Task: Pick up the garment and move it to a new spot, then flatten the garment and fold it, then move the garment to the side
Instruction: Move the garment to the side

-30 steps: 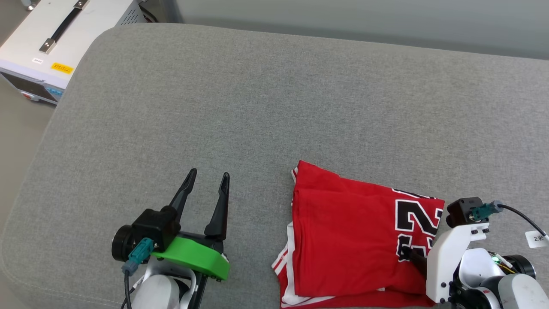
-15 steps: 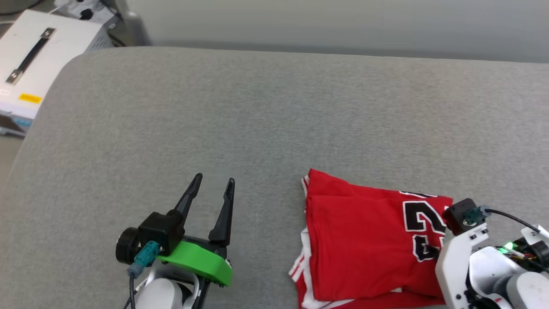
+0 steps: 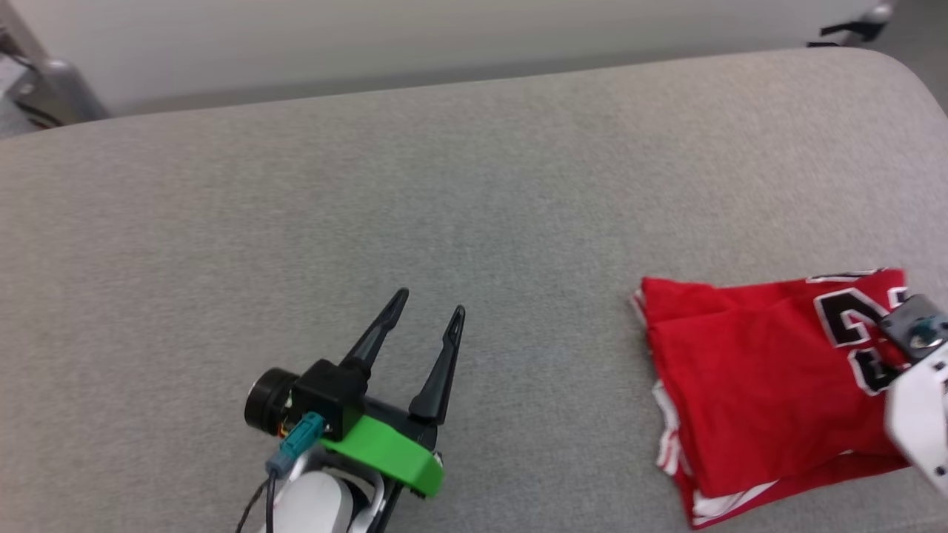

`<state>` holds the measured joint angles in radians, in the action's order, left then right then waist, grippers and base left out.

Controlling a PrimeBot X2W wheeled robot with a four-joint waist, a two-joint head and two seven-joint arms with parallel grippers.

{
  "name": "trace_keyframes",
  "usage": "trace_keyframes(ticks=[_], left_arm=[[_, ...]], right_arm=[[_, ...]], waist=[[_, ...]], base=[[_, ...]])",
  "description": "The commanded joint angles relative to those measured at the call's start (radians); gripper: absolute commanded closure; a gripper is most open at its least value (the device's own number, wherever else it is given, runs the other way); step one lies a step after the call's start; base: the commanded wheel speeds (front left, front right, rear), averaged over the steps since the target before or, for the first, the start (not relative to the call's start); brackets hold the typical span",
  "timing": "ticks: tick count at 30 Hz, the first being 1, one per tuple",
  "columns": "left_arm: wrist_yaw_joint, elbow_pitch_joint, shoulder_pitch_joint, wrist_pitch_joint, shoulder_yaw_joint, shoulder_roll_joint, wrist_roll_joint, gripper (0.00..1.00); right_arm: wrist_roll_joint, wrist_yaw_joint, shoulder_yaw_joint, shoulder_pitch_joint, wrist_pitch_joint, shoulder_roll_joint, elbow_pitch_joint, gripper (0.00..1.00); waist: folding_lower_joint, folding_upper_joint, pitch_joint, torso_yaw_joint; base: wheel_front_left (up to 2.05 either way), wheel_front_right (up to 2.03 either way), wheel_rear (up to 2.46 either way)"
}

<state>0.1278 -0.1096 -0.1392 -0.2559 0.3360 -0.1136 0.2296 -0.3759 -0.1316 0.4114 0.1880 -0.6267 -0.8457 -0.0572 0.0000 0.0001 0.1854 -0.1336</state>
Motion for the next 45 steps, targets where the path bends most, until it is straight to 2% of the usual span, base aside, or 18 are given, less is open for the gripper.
trace_keyframes(ticks=[1, 4, 11, 12, 13, 19, 27, 31, 32, 33, 39, 45], left_arm=[[0.003, 0.013, -0.034, -0.006, 0.004, -0.014, -0.007, 0.0], [0.003, 0.032, -0.068, -0.006, 0.021, -0.037, -0.018, 0.0], [0.003, 0.094, -0.155, -0.004, 0.03, -0.092, -0.033, 0.0], [0.003, 0.121, -0.19, 0.005, 0.037, -0.107, -0.036, 0.0], [0.003, 0.132, -0.2, 0.01, 0.039, -0.112, -0.036, 0.0], [0.0, 0.195, -0.227, 0.039, 0.033, -0.141, -0.035, 0.0], [-0.011, 0.253, -0.239, 0.059, 0.017, -0.162, -0.033, 0.0], [-0.016, 0.26, -0.235, 0.06, 0.016, -0.168, -0.031, 0.0], [-0.019, 0.255, -0.233, 0.057, 0.017, -0.167, -0.029, 0.0], [-0.02, 0.25, -0.232, 0.055, 0.019, -0.165, -0.028, 0.0], [-0.022, 0.211, -0.226, 0.034, 0.027, -0.148, -0.015, 0.0], [-0.033, 0.144, -0.195, 0.004, 0.009, -0.122, 0.015, 0.0]], right_arm=[[-0.007, 0.001, -0.001, 0.028, 0.023, -0.024, 0.021, 1.0], [-0.011, 0.001, -0.004, 0.057, 0.078, -0.065, 0.08, 1.0], [0.012, 0.001, -0.057, 0.148, 0.253, -0.066, 0.295, 1.0], [0.035, 0.001, -0.101, 0.192, 0.329, -0.056, 0.393, 1.0], [0.048, 0.001, -0.122, 0.214, 0.359, -0.048, 0.431, 1.0], [0.142, 0.001, -0.218, 0.321, 0.47, 0.001, 0.651, 1.0], [0.261, 0.001, -0.35, 0.445, 0.576, 0.08, 0.861, 1.0], [0.301, 0.001, -0.371, 0.475, 0.597, 0.124, 0.924, 1.0], [0.312, 0.001, -0.384, 0.489, 0.605, 0.14, 0.949, 0.65], [0.321, 0.001, -0.388, 0.494, 0.607, 0.146, 0.961, 0.01], [0.355, 0.001, -0.403, 0.512, 0.61, 0.145, 0.988, 0.0], [0.344, 0.001, -0.395, 0.501, 0.61, 0.124, 0.912, 0.0]], waist=[[0.0, -0.0001, 0.102, -0.1], [0.0, -0.0001, 0.167, -0.139], [0.0, -0.0001, 0.309, -0.19], [0.0, -0.0001, 0.354, -0.188], [0.0, -0.0001, 0.366, -0.186], [0.0, -0.0001, 0.428, -0.162], [0.0, -0.0001, 0.482, -0.128], [0.0, -0.0001, 0.488, -0.12], [0.0, -0.0001, 0.481, -0.119], [0.0, -0.0001, 0.474, -0.118], [0.0, -0.0001, 0.408, -0.111], [0.0, -0.0001, 0.278, -0.089]], base=[[0.0, 0.0, 0.0], [0.0, 0.0, 0.0], [0.0, 0.0, 0.0], [0.0, 0.0, 0.0], [0.0, 0.0, 0.0], [0.0, 0.0, 0.0], [0.0, 0.0, 0.0], [0.0, 0.0, 0.0], [0.0, 0.0, 0.0], [0.0, 0.0, 0.0], [0.0, 0.0, 0.0], [0.0, 0.0, 0.0]])
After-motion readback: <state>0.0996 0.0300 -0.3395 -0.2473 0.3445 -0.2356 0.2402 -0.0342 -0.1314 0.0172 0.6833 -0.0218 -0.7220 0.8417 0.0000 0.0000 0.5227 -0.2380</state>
